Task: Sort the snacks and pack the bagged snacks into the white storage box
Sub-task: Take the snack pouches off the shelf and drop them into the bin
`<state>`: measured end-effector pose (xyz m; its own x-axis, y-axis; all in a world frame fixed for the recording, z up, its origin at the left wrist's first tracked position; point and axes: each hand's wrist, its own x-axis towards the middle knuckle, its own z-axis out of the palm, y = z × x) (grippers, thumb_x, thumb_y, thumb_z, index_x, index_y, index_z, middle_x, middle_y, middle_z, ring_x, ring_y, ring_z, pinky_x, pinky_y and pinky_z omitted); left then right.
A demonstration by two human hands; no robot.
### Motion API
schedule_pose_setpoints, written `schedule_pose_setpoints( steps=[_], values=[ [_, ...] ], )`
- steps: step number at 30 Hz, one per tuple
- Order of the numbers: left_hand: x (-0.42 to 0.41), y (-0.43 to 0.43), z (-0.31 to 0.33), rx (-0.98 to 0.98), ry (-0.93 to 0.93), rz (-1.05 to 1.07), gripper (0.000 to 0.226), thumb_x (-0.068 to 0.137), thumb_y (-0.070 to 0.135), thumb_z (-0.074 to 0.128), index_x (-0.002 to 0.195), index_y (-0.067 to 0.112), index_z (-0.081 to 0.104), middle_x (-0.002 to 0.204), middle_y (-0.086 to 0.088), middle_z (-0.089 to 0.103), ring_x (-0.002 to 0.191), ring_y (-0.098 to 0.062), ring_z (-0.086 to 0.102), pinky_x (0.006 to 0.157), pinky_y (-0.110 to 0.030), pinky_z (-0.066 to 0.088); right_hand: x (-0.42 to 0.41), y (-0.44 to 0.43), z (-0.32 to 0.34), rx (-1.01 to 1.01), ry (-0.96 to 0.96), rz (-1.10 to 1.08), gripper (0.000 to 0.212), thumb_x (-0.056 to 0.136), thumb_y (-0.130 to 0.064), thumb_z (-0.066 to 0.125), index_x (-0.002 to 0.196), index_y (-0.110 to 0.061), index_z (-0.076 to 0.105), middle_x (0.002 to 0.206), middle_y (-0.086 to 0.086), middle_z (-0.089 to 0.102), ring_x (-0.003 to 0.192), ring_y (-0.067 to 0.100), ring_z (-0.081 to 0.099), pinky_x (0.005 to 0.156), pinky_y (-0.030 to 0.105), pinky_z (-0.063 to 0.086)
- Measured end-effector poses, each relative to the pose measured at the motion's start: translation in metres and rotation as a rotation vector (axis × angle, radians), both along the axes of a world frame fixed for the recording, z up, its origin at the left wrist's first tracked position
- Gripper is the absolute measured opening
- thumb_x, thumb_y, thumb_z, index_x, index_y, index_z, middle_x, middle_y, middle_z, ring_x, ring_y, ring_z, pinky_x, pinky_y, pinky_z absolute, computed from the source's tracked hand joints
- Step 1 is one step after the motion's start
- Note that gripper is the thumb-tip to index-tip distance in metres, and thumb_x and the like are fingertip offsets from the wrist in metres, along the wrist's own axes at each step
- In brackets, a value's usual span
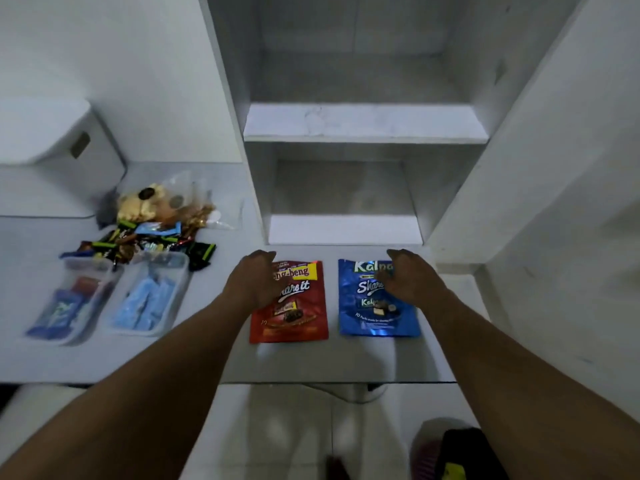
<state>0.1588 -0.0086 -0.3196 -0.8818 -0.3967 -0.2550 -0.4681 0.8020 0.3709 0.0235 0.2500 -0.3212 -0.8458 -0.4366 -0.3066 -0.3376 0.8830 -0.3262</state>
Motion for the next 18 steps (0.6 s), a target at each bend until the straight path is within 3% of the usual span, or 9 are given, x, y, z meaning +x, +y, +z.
schedule_pose_setpoints(
  steps=[3, 10, 14, 18],
  values=[
    [-0.007, -0.005, -0.025, 0.007, -0.042, 0.023, 0.079, 0.079, 0.050, 0.072, 0.142, 0.010, 0.047, 0.138, -0.017, 0.055, 0.125, -0.034, 0.053, 0.104, -0.040, 0.043, -0.015, 0.001, -0.027, 0.021, -0.067, 0.020, 0.067, 0.091, -0.035, 0.065, 0.145, -0.005, 0.040, 0.144, 0.018, 0.046, 0.133, 0.032, 0.046, 0.108, 0.039, 0.040],
    [-0.026, -0.012, -0.062, -0.023, -0.219, 0.040, 0.101, 0.067, 0.050, 0.083, 0.150, 0.025, 0.030, 0.140, -0.019, 0.041, 0.128, -0.043, 0.040, 0.105, -0.053, 0.042, -0.046, 0.011, -0.065, 0.084, -0.129, 0.075, 0.101, 0.069, -0.048, 0.083, 0.146, -0.009, 0.032, 0.132, 0.016, 0.047, 0.125, 0.036, 0.046, 0.101, 0.044, 0.044],
    [-0.032, -0.016, -0.067, -0.053, -0.236, 0.053, 0.107, 0.060, 0.047, 0.089, 0.148, 0.022, 0.034, 0.141, -0.017, 0.042, 0.128, -0.043, 0.037, 0.103, -0.053, 0.041, -0.055, 0.007, -0.067, 0.082, -0.090, 0.092, 0.091, 0.067, -0.039, 0.087, 0.141, -0.017, 0.039, 0.124, 0.017, 0.047, 0.115, 0.038, 0.048, 0.095, 0.042, 0.046],
    [-0.037, -0.023, -0.068, -0.061, -0.213, 0.068, 0.095, 0.051, 0.044, 0.092, 0.134, 0.020, 0.052, 0.122, -0.016, 0.054, 0.117, -0.041, 0.046, 0.099, -0.049, 0.044, -0.059, 0.005, -0.065, 0.018, -0.124, 0.070, 0.071, 0.074, -0.021, 0.083, 0.135, -0.021, 0.047, 0.120, 0.013, 0.042, 0.106, 0.034, 0.056, 0.093, 0.042, 0.050]
  ],
)
